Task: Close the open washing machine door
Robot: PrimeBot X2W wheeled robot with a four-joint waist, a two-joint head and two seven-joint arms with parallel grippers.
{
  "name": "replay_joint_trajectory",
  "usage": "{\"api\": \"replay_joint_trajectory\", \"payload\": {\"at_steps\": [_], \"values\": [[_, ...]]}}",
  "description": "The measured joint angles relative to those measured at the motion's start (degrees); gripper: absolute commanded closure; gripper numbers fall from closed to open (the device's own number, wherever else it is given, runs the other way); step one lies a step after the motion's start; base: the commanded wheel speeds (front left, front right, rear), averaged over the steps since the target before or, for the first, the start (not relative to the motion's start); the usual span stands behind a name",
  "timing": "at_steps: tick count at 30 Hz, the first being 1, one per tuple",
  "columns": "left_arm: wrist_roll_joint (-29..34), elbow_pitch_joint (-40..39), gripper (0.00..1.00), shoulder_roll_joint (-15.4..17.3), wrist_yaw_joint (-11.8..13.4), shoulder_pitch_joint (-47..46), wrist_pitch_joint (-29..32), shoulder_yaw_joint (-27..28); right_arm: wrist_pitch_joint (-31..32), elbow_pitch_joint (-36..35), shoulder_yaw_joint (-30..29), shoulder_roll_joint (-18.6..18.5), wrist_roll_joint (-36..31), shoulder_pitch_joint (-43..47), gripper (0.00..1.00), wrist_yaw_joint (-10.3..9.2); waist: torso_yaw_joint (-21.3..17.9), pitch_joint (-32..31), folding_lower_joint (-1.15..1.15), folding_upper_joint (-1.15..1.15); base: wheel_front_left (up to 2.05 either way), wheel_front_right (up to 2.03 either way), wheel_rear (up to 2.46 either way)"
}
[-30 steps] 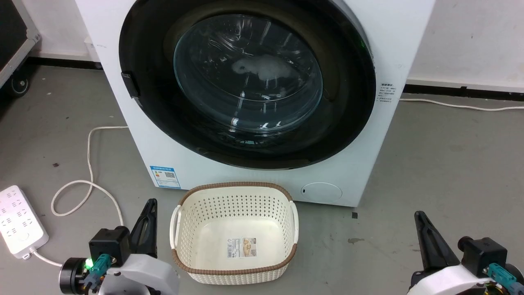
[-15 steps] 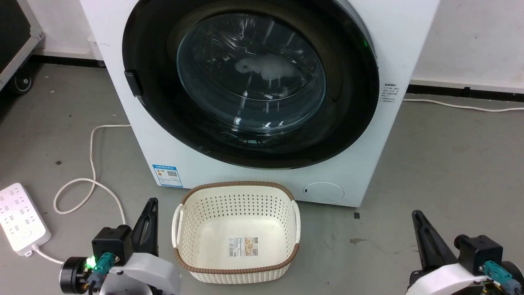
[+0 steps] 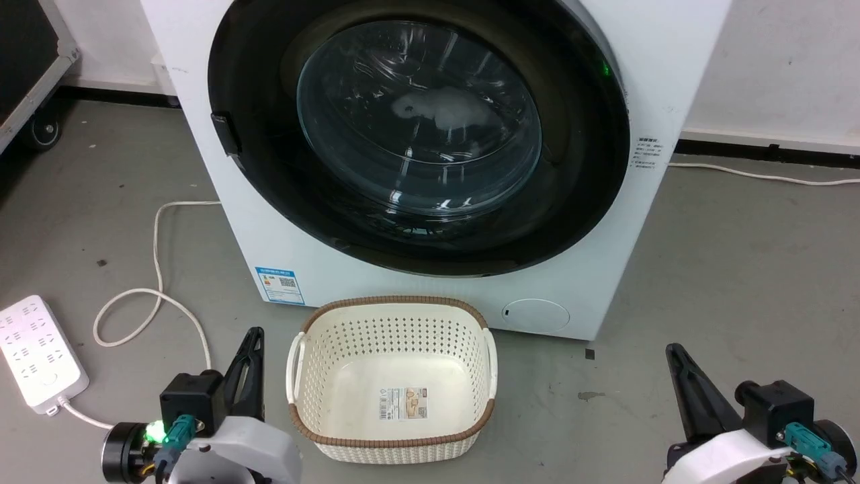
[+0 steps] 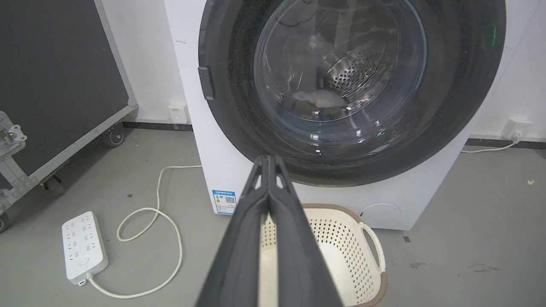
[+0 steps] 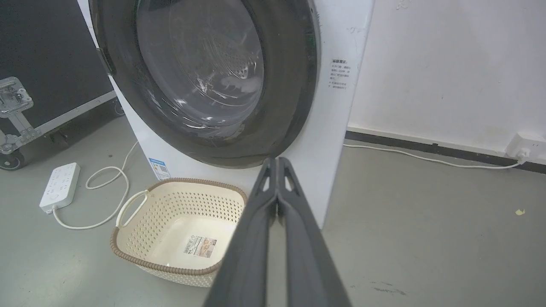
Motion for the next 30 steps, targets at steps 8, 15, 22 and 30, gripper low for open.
{"api": "replay_joint_trajectory", "payload": {"at_steps": [8,15,22,30], "values": [[1.1,-0.5,1.0,-0.5,0.4,0.1,0.8,0.1,0.6,-0.5,0.2,0.0,-0.7,0.0,1.0,0.0,0.3,0.1,-0.01,0.0,0.0,0.0,0.0],[2.0,-1.0,1.0,-0.8,0.5,0.2,1.3,0.2,1.0,-0.9,0.4,0.0,-1.5,-0.4,1.0,0.0,0.5,0.1,0.0,0.0,0.0,0.0,0.0],[2.8,-1.4,1.0,-1.1,0.5,0.2,1.9,0.4,1.7,-1.3,0.6,0.0,-2.0,-0.6,1.0,0.0,0.7,0.2,0.0,0.0,0.0,0.0,0.0],[3.9,-1.8,1.0,-1.7,0.7,0.3,2.4,0.6,2.5,-1.7,0.8,0.0,-2.6,-0.7,1.0,0.0,1.0,0.2,0.0,0.0,0.0,0.0,0.0]]}}
